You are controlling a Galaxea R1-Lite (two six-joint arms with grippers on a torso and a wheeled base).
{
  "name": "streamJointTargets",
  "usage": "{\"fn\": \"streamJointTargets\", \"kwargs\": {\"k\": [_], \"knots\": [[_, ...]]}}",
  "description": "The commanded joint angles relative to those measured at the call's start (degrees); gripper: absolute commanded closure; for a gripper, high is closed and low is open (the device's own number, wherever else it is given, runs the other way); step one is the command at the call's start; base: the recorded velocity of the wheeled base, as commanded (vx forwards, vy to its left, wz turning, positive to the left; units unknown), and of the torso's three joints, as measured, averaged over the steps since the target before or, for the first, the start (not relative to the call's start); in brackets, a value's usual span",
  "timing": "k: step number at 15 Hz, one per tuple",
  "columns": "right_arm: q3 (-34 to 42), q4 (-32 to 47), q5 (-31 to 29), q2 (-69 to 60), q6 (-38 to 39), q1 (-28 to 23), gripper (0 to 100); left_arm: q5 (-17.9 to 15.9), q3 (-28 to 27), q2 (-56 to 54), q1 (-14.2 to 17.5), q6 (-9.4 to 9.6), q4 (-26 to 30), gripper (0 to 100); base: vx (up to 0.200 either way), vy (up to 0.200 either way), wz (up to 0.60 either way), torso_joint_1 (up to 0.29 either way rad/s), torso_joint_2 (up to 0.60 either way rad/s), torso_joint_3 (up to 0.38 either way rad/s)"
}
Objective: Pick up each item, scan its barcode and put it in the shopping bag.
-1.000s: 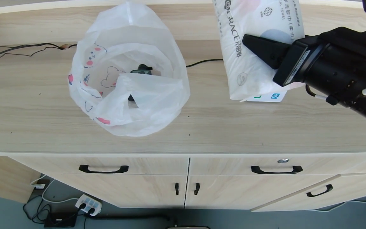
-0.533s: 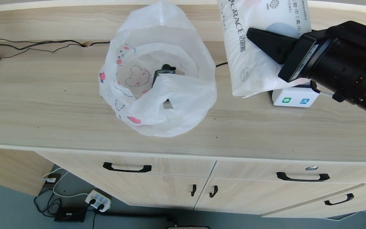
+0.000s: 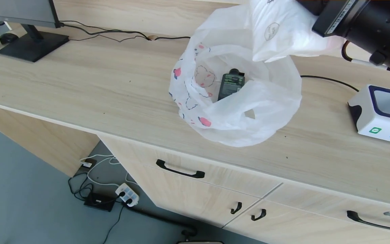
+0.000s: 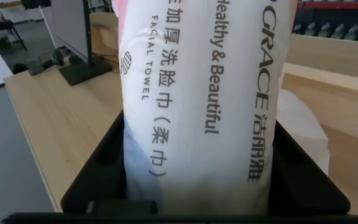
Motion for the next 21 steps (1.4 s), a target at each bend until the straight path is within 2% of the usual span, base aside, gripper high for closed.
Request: {"fn": "streamJointTargets", "kwargs": {"k": [1, 4, 6, 8, 14, 18, 21], "knots": [[-4.9, 3.0, 1.1, 3.3, 0.3, -0.2, 100, 0.0, 0.0, 0.0, 0.0, 0.08, 0.0, 0, 0.0, 0.0, 0.0, 0.0, 0.0, 0.0], [-8.8, 2.5, 0.4, 7.4, 6.0, -0.9, 100, 0.0, 0.0, 0.0, 0.0, -0.01, 0.0, 0, 0.0, 0.0, 0.0, 0.0, 0.0, 0.0], [-6.1, 2.4, -1.9, 6.3, 9.0, -1.7, 100, 0.0, 0.0, 0.0, 0.0, -0.01, 0.0, 0, 0.0, 0.0, 0.0, 0.0, 0.0, 0.0], [0.1, 2.1, -2.0, 4.4, 12.2, -3.1, 100, 0.0, 0.0, 0.0, 0.0, -0.01, 0.0, 0, 0.0, 0.0, 0.0, 0.0, 0.0, 0.0], [6.2, 0.7, -2.0, 4.0, 12.7, -3.1, 100, 0.0, 0.0, 0.0, 0.0, -0.01, 0.0, 0, 0.0, 0.0, 0.0, 0.0, 0.0, 0.0], [0.7, 0.9, -2.0, 7.7, 11.5, -2.8, 100, 0.0, 0.0, 0.0, 0.0, -0.01, 0.0, 0, 0.0, 0.0, 0.0, 0.0, 0.0, 0.0], [0.3, 2.5, -2.0, 8.1, 13.1, -3.0, 100, 0.0, 0.0, 0.0, 0.0, -0.01, -0.1, 0, 0.0, 0.0, 0.0, 0.0, 0.0, 0.0]]}}
